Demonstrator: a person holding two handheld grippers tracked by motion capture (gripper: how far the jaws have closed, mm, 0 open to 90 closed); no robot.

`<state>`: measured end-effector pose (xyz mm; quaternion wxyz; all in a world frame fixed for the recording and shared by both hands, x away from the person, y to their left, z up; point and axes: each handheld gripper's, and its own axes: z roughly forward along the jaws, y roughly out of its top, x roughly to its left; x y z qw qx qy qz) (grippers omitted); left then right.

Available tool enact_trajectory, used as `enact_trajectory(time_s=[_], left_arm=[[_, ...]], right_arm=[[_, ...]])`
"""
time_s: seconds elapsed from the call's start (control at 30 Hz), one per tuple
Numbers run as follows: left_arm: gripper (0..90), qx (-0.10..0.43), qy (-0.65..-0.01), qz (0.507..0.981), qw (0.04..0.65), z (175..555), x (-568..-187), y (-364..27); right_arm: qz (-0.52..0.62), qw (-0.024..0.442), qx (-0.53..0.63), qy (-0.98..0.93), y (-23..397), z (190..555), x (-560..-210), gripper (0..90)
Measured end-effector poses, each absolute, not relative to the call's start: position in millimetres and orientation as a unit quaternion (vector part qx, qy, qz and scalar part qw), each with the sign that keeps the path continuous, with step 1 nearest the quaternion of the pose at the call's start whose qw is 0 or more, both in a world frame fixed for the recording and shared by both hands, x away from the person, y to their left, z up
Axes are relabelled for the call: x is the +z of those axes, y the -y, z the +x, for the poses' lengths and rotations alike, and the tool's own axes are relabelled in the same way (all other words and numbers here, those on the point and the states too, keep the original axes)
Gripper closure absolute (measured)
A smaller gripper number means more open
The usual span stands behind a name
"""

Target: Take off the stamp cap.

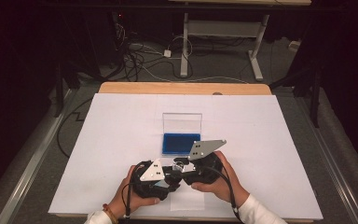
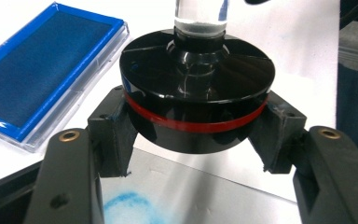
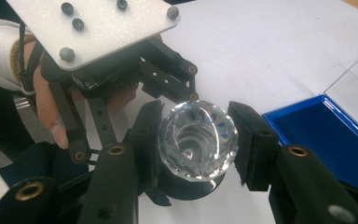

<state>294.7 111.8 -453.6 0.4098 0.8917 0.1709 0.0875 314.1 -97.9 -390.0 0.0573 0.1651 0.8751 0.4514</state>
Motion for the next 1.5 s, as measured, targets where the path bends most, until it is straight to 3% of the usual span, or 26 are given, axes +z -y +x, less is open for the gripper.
enact_trajectory(time_s=[0.43, 0.47, 0.5, 0.53, 0.57, 0.6, 0.67, 0.8, 0.87, 0.97, 1.13, 1.5], left_arm=[[37.3, 0.057, -0.183, 0.893, 0.408, 300, -458, -116], [88.3, 0.034, -0.187, 0.88, 0.434, 304, -465, -125], [87.9, 0.022, -0.222, 0.871, 0.437, 310, -470, -133], [87.8, 0.041, -0.224, 0.865, 0.447, 309, -467, -138], [87.0, 0.041, -0.224, 0.865, 0.447, 309, -467, -138], [75.8, 0.079, -0.194, 0.865, 0.456, 301, -450, -135], [74.9, 0.12, -0.18, 0.871, 0.44, 298, -441, -127], [68.6, 0.118, -0.177, 0.879, 0.427, 298, -445, -122], [52.7, 0.124, -0.194, 0.882, 0.41, 302, -451, -121], [37.9, 0.158, -0.206, 0.874, 0.411, 301, -452, -122], [19.9, 0.198, -0.196, 0.871, 0.406, 296, -454, -122], [20.0, 0.209, -0.164, 0.877, 0.4, 289, -452, -113]], right_arm=[[0.149, 0.081, 0.45, -0.877, 94, 308, -392, 57.5], [0.144, 0.085, 0.449, -0.878, 94, 307, -392, 57.6], [0.143, 0.106, 0.46, -0.87, 98, 305, -386, 57.6], [0.147, 0.089, 0.487, -0.856, 104, 305, -378, 57.7], [0.15, 0.103, 0.488, -0.854, 108, 304, -371, 57.7], [0.15, 0.111, 0.487, -0.853, 112, 304, -368, 57.7], [0.167, 0.099, 0.497, -0.846, 119, 309, -370, 57.7], [0.169, 0.098, 0.488, -0.851, 116, 312, -376, 57.7], [0.166, 0.097, 0.488, -0.852, 115, 312, -375, 57.7], [0.168, 0.092, 0.482, -0.855, 116, 311, -375, 57.7], [0.164, 0.088, 0.466, -0.865, 116, 312, -378, 57.7], [0.146, 0.074, 0.448, -0.879, 105, 305, -385, 57.6]])
